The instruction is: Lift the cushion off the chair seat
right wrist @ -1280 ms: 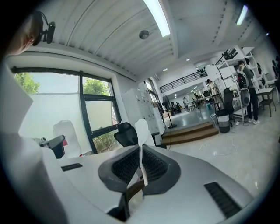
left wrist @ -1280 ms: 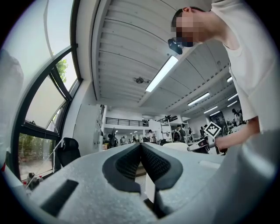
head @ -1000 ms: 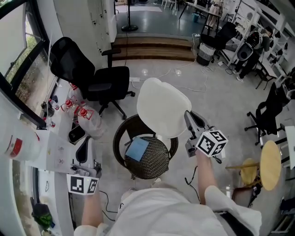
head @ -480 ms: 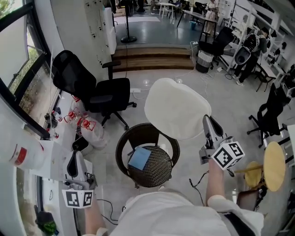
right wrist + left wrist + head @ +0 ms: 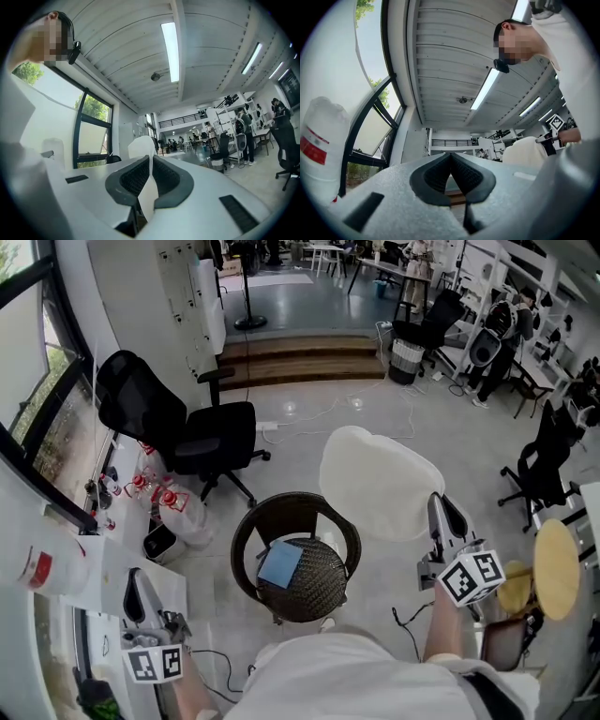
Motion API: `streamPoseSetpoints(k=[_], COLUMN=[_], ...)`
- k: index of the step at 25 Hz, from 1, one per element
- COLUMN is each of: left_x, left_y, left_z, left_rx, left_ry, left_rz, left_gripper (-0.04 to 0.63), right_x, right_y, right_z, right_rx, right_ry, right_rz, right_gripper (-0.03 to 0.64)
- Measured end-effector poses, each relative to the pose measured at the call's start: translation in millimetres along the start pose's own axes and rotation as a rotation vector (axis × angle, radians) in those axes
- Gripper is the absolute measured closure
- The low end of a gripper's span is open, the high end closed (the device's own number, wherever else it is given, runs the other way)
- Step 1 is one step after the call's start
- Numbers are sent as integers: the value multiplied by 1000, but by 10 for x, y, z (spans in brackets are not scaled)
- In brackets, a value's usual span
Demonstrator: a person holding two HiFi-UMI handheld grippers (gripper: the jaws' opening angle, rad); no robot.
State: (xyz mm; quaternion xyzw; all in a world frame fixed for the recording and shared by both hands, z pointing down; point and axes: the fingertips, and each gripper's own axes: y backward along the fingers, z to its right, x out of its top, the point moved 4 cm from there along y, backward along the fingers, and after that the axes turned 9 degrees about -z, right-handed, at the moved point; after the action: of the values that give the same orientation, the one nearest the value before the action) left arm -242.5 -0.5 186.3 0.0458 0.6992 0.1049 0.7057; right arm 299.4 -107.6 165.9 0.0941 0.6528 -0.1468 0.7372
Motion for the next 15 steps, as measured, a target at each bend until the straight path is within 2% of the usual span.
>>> streamPoseSetpoints(k=[6,15], left_x=[-20,0], left_y=[91,79], left_z=[-21,248], left_rx=[15,-66], left_ry=[7,24], left_rz=[-31,-36], left_gripper=[578,578], right_x=[-52,-26], right_y=[67,31], right_z=[9,-227], right_rx=[-20,48], right_ry=[-16,-10], right_rz=[-21,-13], right_gripper=[591,591])
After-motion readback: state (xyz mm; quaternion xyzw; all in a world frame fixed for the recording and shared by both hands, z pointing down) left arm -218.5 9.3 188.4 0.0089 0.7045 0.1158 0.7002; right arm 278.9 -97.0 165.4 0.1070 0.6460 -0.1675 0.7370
